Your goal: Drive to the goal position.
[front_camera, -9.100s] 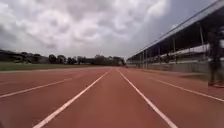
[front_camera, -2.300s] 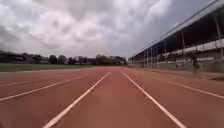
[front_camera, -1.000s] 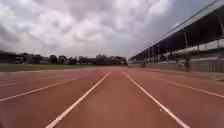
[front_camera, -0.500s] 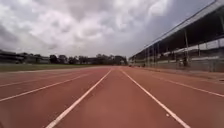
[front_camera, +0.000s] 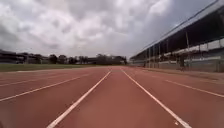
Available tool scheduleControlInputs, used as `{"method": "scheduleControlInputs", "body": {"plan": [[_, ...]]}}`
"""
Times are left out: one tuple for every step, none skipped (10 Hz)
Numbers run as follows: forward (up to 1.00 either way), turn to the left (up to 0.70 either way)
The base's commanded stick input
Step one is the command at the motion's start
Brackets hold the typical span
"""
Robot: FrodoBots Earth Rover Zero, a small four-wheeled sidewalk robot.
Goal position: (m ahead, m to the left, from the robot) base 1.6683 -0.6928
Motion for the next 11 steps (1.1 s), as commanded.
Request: {"method": "scheduleControlInputs", "body": {"plan": [[0.45,0.00],[0.45,0.00],[0.45,0.00],[0.45,0.00],[0.45,0.00],[0.45,0.00],[0.45,0.00],[0.45,0.00],[0.45,0.00],[0.45,0.00],[0.45,0.00]]}}
